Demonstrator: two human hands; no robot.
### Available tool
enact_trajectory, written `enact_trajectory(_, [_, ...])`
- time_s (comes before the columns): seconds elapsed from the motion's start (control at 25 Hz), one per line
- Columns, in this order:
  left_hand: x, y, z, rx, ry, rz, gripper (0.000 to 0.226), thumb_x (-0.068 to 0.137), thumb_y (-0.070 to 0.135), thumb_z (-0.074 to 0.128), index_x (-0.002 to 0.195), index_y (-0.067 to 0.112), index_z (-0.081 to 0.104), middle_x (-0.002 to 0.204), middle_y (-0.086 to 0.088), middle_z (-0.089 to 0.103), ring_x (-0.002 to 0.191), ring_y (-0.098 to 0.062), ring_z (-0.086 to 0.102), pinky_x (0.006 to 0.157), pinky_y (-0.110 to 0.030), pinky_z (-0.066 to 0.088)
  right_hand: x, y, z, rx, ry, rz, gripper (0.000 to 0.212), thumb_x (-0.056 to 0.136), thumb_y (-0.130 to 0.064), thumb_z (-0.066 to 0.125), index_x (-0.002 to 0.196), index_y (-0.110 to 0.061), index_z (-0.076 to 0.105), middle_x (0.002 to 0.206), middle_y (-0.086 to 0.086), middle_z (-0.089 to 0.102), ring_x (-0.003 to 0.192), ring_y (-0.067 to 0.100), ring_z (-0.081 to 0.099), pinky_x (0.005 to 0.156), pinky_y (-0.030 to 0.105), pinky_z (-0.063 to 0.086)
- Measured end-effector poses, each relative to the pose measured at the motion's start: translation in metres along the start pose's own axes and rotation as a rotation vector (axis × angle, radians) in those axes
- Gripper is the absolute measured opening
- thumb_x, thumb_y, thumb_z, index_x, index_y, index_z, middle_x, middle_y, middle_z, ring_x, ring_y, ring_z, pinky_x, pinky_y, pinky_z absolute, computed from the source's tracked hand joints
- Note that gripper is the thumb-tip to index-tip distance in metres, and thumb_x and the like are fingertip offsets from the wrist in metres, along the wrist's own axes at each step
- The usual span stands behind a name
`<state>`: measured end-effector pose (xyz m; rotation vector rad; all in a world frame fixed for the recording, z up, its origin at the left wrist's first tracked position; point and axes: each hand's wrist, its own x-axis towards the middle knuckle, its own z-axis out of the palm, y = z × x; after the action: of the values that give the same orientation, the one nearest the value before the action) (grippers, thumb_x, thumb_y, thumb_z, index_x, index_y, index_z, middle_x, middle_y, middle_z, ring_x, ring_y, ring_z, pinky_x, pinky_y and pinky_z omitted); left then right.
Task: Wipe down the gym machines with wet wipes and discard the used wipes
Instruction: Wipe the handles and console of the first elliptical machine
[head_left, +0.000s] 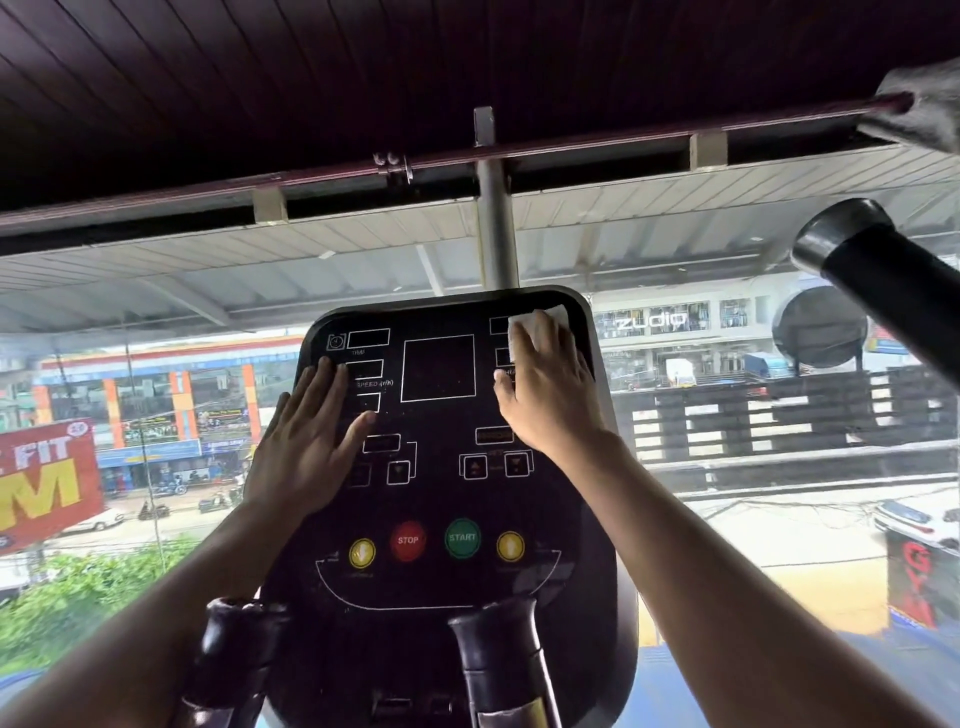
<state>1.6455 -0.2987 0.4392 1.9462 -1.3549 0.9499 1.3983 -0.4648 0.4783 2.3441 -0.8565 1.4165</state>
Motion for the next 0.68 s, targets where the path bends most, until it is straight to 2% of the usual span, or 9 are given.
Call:
enact_trajectory(0.12, [0.000,-0.001,0.001,0.001,0.000,0.003,0.084,0.097,0.076,0.012,0.166,0.028,0.010,0.173,0.007,0.001,0.159,-0.008,-0.004,0.130,-0.038,0.007,0.004,0.000,0.004,-0.115,-0.123,0.136,0.098,0.093,-0.071,0.015,0.161,-0.001,0.004,0.167,0.027,-0.002,0.156,0.039,-0.009,0.128,0.050,0.003])
enact_trajectory(0.2, [0.000,-0.002,0.002,-0.003,0.010,0.008,0.084,0.098,0.075,0.013,0.166,0.028,0.011,0.173,0.006,0.002,0.159,-0.008,-0.003,0.130,-0.039,0.008,0.012,-0.001,0.007,-0.151,-0.144,0.153,0.109,0.086,-0.079,-0.002,0.160,0.002,-0.002,0.167,0.027,-0.007,0.156,0.037,-0.013,0.127,0.049,-0.005])
enact_trajectory(0.32, [0.000,-0.003,0.003,0.001,0.005,0.007,0.084,0.098,0.076,0.012,0.166,0.028,0.009,0.173,0.006,0.001,0.159,-0.008,-0.004,0.131,-0.039,0.008,0.029,-0.006,0.006,-0.177,-0.196,0.130,0.110,0.088,-0.083,0.000,0.159,0.000,-0.007,0.168,0.023,-0.011,0.156,0.035,-0.015,0.126,0.050,-0.007])
enact_trajectory(0.48, [-0.001,-0.001,0.001,0.006,-0.012,0.001,0.082,0.098,0.076,0.012,0.166,0.031,0.006,0.173,0.009,-0.002,0.159,-0.006,-0.007,0.129,-0.036,0.004,0.005,-0.017,0.003,-0.191,-0.210,-0.040,0.106,0.092,-0.079,0.009,0.160,0.001,-0.005,0.168,0.022,-0.007,0.156,0.033,-0.015,0.127,0.047,-0.006])
enact_trajectory(0.6, [-0.001,-0.001,-0.001,-0.003,-0.024,-0.001,0.083,0.097,0.078,0.011,0.166,0.032,0.004,0.173,0.010,-0.004,0.158,-0.005,-0.009,0.129,-0.035,0.002,-0.015,-0.014,0.004,-0.200,-0.195,0.032,0.104,0.093,-0.078,0.008,0.159,0.001,-0.009,0.167,0.022,-0.013,0.155,0.034,-0.019,0.127,0.047,-0.006])
enact_trajectory(0.68, [-0.001,-0.001,-0.002,-0.015,-0.019,-0.002,0.083,0.097,0.078,0.011,0.166,0.033,0.005,0.173,0.011,-0.004,0.158,-0.004,-0.008,0.130,-0.035,0.003,0.001,-0.009,0.005,-0.196,-0.155,0.117,0.104,0.092,-0.078,0.006,0.160,0.000,-0.006,0.168,0.022,-0.010,0.155,0.036,-0.018,0.127,0.050,-0.006])
